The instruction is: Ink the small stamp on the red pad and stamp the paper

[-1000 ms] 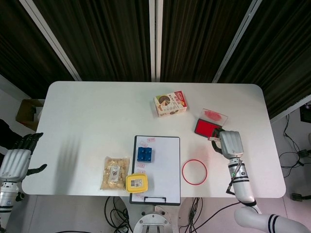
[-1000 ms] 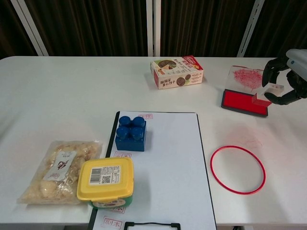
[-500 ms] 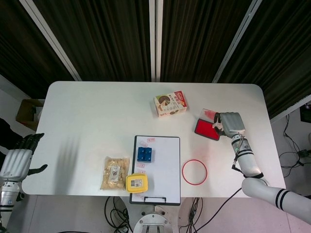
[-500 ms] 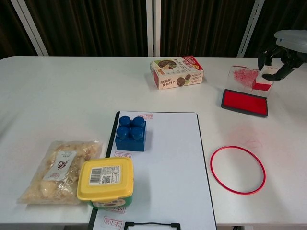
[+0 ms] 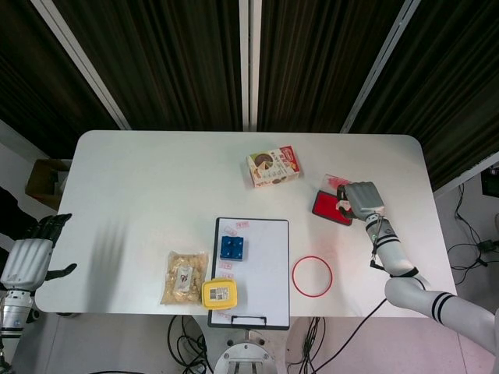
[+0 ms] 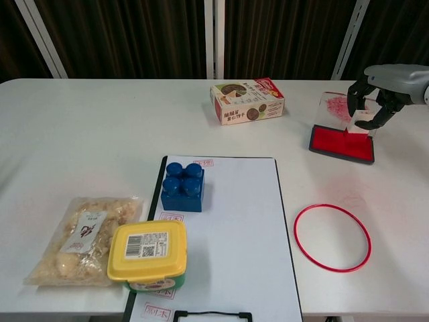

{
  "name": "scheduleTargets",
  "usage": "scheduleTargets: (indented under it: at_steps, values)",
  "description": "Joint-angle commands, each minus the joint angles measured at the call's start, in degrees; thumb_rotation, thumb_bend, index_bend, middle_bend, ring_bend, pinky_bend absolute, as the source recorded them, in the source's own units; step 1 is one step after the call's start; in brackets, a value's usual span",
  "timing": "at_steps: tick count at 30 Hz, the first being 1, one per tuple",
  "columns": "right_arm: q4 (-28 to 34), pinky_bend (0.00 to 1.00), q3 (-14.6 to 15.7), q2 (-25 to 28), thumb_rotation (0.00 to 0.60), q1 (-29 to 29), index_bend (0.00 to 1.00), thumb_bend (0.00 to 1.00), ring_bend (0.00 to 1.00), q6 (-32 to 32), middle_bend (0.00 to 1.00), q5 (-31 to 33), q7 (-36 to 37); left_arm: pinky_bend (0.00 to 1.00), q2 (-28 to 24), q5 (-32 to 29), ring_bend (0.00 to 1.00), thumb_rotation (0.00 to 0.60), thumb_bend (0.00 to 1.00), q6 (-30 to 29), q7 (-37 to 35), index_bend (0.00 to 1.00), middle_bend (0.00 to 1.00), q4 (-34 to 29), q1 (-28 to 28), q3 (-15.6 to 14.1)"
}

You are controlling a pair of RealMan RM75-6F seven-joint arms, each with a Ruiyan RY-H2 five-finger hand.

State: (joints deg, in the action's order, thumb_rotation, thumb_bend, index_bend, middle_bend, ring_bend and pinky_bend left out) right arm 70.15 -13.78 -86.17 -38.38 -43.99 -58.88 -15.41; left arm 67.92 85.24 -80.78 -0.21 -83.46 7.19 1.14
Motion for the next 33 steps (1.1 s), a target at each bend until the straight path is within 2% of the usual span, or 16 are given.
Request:
scheduleTargets:
  at_steps: [1,18,33]
  values:
    - [-2.5,0.97,0.9,-1.7,0.600,-0.1,0.98,0.49,0.91,-0.3,0.83,-1.6,2.2,0.20,0.0,0.0,0.12,0.600,0.00,0.0,0.0,0.11,0.13,0.0,0.0,0.0]
    - [-8.0,0.97,2.7,-5.4,0.600,-0.6,0.99,0.49,0.91,0.3,0.84,-0.6,2.9,0.20,0.1,-0.4,0.12,0.600,0.00,0.2,-0.2,0.11,0.13,0.2,-0.1,-0.1]
    - [-9.0,0.97,3.2,-6.3,0.600,-0.5,1.00,0.49,0.91,-0.8,0.85,-0.9,3.0,0.20,-0.4,-0.4,0.12,0.600,0.00,-0.4,0.1,0.11,0.13,-0.2,-0.2,0.2]
